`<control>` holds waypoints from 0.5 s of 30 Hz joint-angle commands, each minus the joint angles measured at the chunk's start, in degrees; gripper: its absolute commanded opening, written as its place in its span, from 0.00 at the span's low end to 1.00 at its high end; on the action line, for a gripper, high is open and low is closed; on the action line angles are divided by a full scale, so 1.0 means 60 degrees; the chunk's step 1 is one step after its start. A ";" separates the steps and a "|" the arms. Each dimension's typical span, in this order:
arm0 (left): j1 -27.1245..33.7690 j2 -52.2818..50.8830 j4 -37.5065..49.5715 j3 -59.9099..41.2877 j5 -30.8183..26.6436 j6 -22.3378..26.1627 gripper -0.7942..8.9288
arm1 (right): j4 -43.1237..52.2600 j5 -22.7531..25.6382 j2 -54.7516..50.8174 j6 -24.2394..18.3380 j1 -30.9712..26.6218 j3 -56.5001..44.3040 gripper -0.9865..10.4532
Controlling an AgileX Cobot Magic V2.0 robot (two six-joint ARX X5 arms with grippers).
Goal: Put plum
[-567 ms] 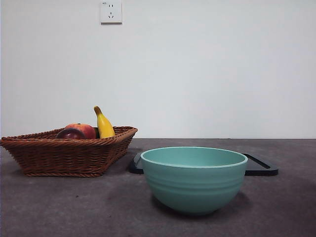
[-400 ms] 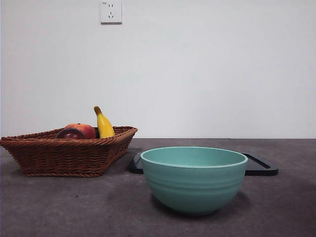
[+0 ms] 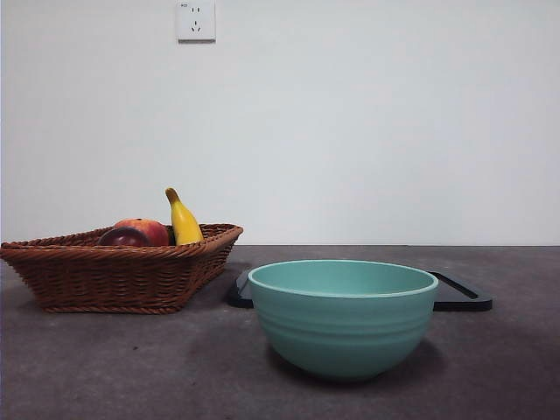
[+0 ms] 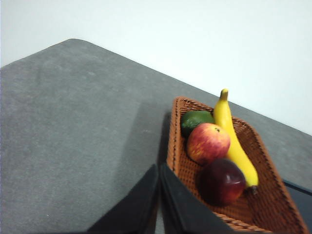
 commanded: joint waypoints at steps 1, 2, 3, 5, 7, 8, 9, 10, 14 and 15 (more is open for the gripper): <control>0.0022 0.0310 -0.0240 0.0648 0.0175 -0.0084 0.09 | -0.0244 -0.0106 0.0222 0.0164 -0.0022 0.0652 0.09; 0.0022 0.0441 -0.0335 0.0852 0.0222 -0.0076 0.09 | -0.0342 -0.0240 0.0328 0.0164 -0.0022 0.0871 0.09; 0.0022 0.0608 -0.0441 0.1086 0.0331 -0.0051 0.09 | -0.0452 -0.0455 0.0484 0.0164 -0.0018 0.1169 0.09; 0.0022 0.0951 -0.0605 0.1530 0.0554 0.0036 0.09 | -0.0641 -0.0794 0.0787 0.0135 -0.0011 0.1632 0.09; 0.0022 0.1341 -0.0776 0.1978 0.0900 0.0149 0.09 | -0.0969 -0.1158 0.1177 0.0015 -0.0015 0.2175 0.09; 0.0022 0.1566 -0.0878 0.2215 0.1086 0.0273 0.09 | -0.1173 -0.1377 0.1413 -0.0033 -0.0015 0.2466 0.09; 0.0022 0.1807 -0.0994 0.2452 0.1348 0.0408 0.09 | -0.1406 -0.1610 0.1672 -0.0120 -0.0015 0.2772 0.09; 0.0022 0.2058 -0.1133 0.2696 0.1643 0.0572 0.09 | -0.1665 -0.1854 0.1953 -0.0255 -0.0011 0.3082 0.09; 0.0004 0.2973 -0.1719 0.3559 0.2707 0.1260 0.09 | -0.2634 -0.2605 0.3060 -0.0885 -0.0011 0.4218 0.09; -0.0007 0.3206 -0.1858 0.3774 0.2965 0.1446 0.09 | -0.2881 -0.2823 0.3373 -0.1053 -0.0007 0.4510 0.09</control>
